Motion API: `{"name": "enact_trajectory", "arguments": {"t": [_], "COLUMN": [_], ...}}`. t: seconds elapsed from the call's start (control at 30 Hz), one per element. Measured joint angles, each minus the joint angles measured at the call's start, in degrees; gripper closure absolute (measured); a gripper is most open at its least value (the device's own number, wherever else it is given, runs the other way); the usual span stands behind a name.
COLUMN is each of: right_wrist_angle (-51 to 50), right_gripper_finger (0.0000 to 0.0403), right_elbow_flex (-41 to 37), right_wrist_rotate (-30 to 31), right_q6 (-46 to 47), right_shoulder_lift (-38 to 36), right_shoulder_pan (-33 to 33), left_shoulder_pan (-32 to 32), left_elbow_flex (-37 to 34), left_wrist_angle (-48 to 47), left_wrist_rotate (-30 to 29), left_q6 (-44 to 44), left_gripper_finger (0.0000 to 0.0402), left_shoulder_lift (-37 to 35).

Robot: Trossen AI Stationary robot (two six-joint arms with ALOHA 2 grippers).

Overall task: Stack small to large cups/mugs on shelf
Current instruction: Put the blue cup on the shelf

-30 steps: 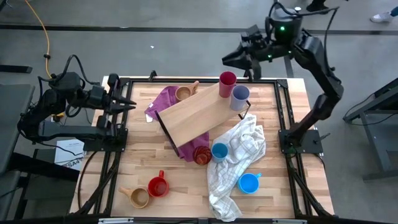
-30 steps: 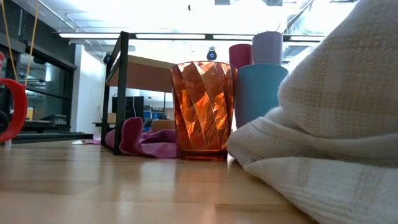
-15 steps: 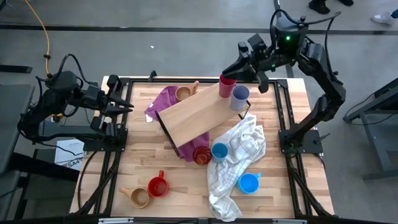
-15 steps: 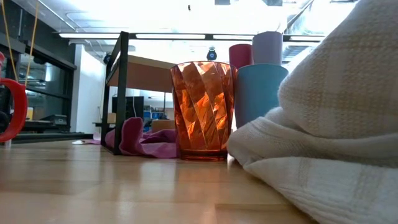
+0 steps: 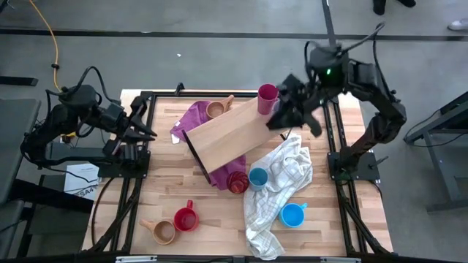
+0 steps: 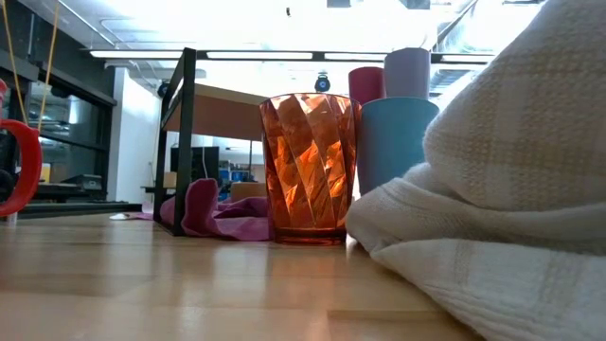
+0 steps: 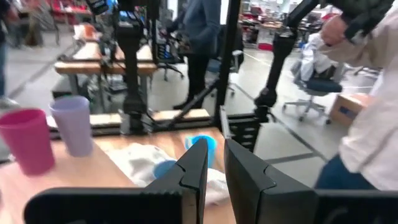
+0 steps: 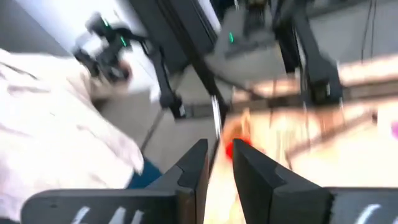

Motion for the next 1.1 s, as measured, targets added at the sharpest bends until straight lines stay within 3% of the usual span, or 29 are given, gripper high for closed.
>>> {"name": "enact_trajectory", "arguments": {"t": [0.2, 0.43, 0.67, 0.8, 1.1], "right_wrist_angle": [-12.0, -13.0, -17.7, -15.4, -0.2], "right_gripper_finger": [0.0360, 0.0370, 0.0366, 0.0366, 0.0366], "right_elbow_flex": [-0.1, -0.5, -9.3, -16.0, -27.9], "right_wrist_rotate": [10.4, 11.7, 16.9, 18.9, 21.5], "right_q6": [-1.6, -0.1, 0.4, 0.8, 6.3], "right_shoulder_lift": [0.4, 0.3, 0.3, 0.2, 0.0], "right_shoulder_pan": [7.0, 14.0, 20.8, 23.4, 24.0], "left_shoulder_pan": [0.0, 0.0, 0.0, 0.0, 0.0], "left_elbow_flex": [0.0, 0.0, 0.0, 0.0, 0.0], "left_wrist_angle": [-2.9, -3.2, -9.2, -13.6, -12.7], "left_wrist_rotate": [-0.1, -0.2, -1.4, -2.9, -2.8], "left_q6": [-4.1, -11.4, -14.1, -12.8, -6.5], "left_gripper_finger": [0.0357, 0.0357, 0.0357, 0.0357, 0.0357], "left_shoulder_lift": [0.0, 0.0, 0.4, 0.6, 0.5]}}
